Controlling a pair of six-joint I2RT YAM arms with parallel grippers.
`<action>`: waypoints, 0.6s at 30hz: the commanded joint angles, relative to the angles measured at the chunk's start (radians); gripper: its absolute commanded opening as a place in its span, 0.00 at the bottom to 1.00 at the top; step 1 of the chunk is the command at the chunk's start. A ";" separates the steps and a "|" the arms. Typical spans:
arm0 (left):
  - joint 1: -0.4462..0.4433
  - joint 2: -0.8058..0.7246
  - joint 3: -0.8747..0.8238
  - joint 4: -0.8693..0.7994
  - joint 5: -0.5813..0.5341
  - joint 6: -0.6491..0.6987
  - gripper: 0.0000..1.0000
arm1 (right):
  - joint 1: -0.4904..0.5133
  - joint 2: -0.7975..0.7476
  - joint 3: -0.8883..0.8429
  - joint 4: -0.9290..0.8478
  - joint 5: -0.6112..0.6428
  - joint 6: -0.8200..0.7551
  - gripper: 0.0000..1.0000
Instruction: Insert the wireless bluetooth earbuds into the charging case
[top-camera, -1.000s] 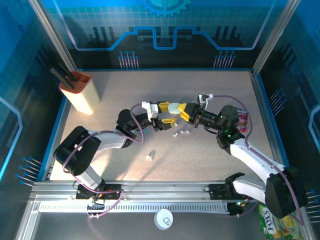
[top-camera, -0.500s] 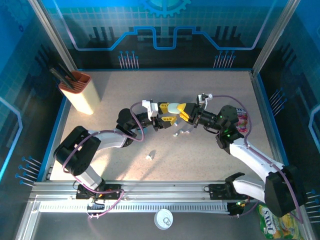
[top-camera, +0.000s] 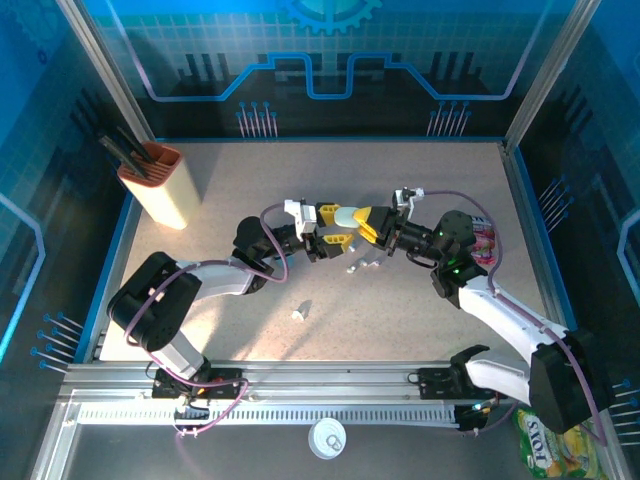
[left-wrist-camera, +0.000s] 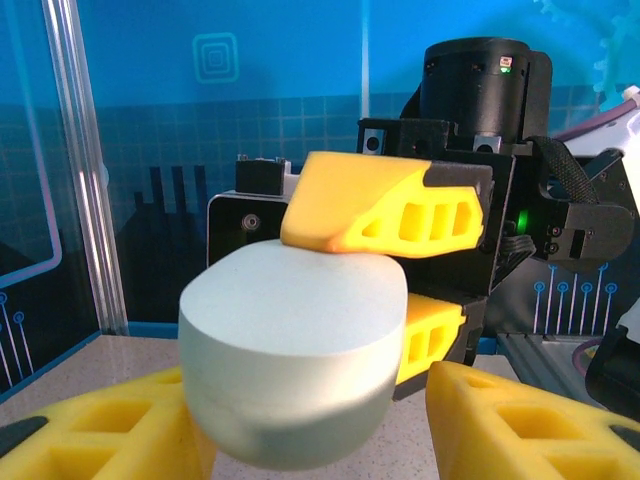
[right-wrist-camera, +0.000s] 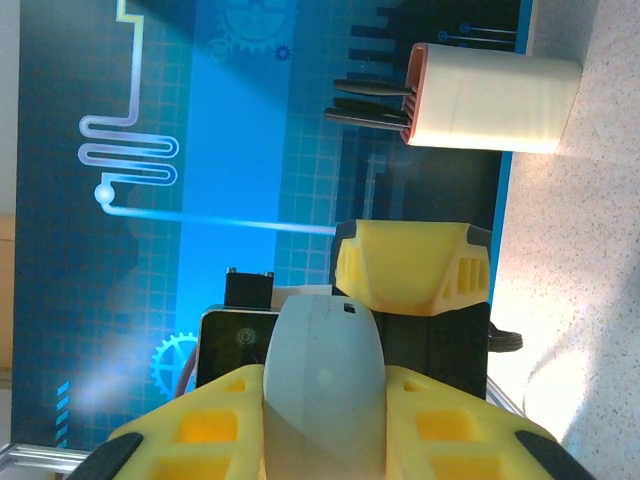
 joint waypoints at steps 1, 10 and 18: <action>-0.010 0.004 0.031 0.036 0.012 -0.014 0.55 | 0.014 0.012 -0.005 0.001 -0.002 -0.023 0.03; -0.009 0.004 0.028 0.035 0.023 -0.023 0.47 | 0.022 0.025 -0.004 0.019 0.001 -0.022 0.03; -0.010 0.008 0.022 0.036 0.031 -0.013 0.49 | 0.023 0.024 -0.002 0.039 0.001 -0.013 0.03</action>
